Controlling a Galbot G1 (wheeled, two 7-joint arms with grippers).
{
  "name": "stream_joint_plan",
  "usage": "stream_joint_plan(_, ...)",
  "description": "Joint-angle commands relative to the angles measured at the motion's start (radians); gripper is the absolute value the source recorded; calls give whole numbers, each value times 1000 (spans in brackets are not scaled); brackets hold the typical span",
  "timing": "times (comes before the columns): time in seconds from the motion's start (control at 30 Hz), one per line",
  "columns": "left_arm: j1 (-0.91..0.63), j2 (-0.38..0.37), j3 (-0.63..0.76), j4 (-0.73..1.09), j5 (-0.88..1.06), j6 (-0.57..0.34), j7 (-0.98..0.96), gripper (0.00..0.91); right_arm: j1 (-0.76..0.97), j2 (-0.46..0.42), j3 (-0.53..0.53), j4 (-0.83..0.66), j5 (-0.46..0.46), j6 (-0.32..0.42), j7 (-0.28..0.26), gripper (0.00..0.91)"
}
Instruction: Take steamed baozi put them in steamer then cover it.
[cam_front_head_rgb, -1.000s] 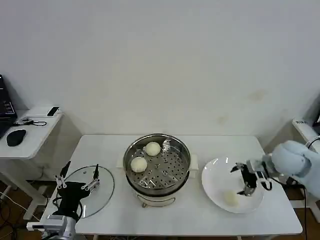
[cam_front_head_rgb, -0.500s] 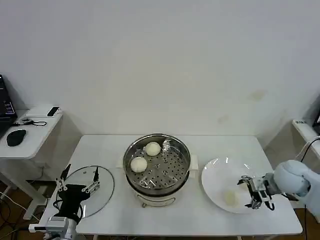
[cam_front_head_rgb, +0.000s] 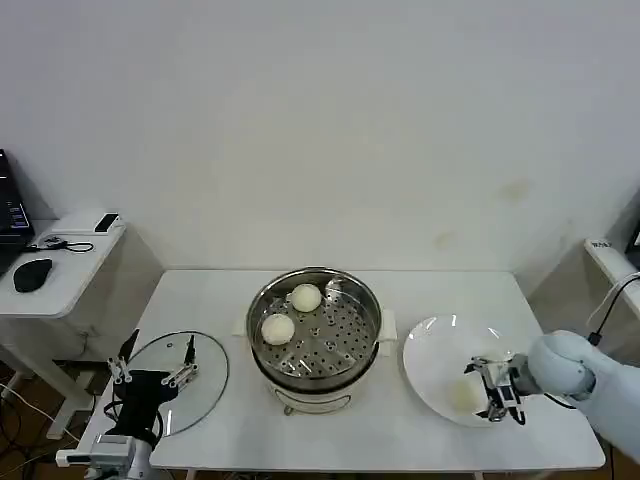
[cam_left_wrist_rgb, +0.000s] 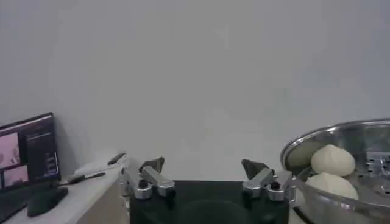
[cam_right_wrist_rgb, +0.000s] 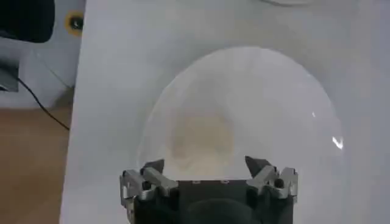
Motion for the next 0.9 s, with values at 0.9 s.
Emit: stream_joint_plan(0.9,-5,-1,0,7,-1,0,0,907,237,34,-171,-67,87,-110,-50,635)
